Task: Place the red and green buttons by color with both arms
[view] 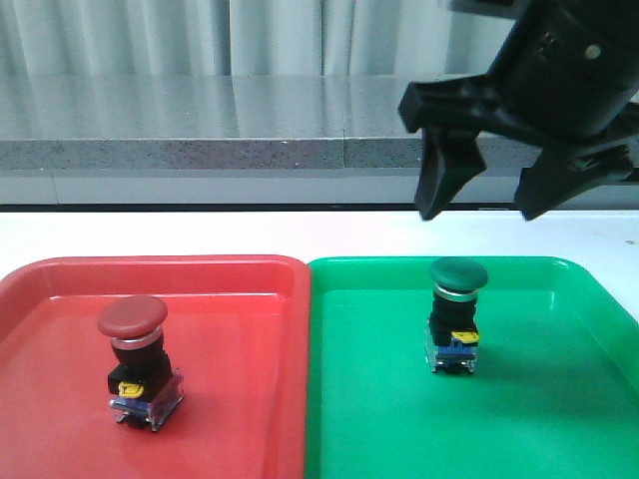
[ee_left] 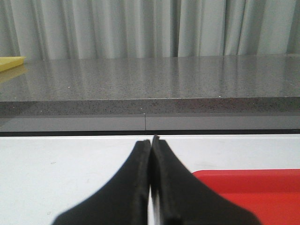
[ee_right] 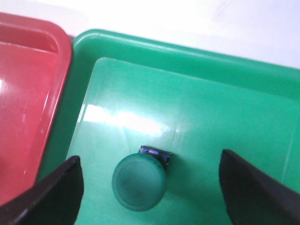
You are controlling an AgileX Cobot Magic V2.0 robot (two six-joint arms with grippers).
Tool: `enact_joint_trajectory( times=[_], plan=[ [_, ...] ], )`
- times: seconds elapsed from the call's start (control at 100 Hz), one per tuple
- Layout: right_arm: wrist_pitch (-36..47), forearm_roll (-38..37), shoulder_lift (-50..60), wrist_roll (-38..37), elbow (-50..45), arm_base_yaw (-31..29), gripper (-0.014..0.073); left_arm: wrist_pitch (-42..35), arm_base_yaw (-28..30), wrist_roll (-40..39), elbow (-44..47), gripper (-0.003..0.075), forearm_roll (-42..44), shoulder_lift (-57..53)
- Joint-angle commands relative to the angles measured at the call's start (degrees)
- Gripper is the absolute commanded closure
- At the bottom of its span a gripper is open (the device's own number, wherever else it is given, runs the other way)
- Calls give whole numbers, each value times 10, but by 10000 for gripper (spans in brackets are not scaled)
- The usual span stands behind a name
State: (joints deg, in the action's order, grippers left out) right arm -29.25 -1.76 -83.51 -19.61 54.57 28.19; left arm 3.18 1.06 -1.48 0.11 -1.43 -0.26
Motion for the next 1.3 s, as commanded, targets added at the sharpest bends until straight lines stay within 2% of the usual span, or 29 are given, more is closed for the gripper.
enact_joint_trajectory(
  times=[0.0,0.11,0.39,0.49,0.77,0.91,1.13,1.25,1.29],
  plan=[
    [17,4,47,34,13,-28,32,-42,2,-4,6,741,-3,-18],
    [12,4,75,65,13,-67,116,-42,2,-4,6,741,-3,-18],
    [-9,4,125,96,5,-178,499,-42,2,-4,6,741,-3,-18],
    [-3,4,140,108,-7,-209,583,-42,2,-4,6,741,-3,-18],
    [9,10,194,135,-45,-276,596,-42,2,-4,6,741,-3,-18],
    [49,10,231,135,-81,-297,596,-42,2,-4,6,741,-3,-18],
    [159,-10,302,135,-168,-302,599,-42,2,-4,6,741,-3,-18],
    [169,-18,327,135,-195,-302,660,-42,2,-4,6,741,-3,-18],
    [171,-22,338,135,-203,-302,657,-42,2,-4,6,741,-3,-18]
  ],
)
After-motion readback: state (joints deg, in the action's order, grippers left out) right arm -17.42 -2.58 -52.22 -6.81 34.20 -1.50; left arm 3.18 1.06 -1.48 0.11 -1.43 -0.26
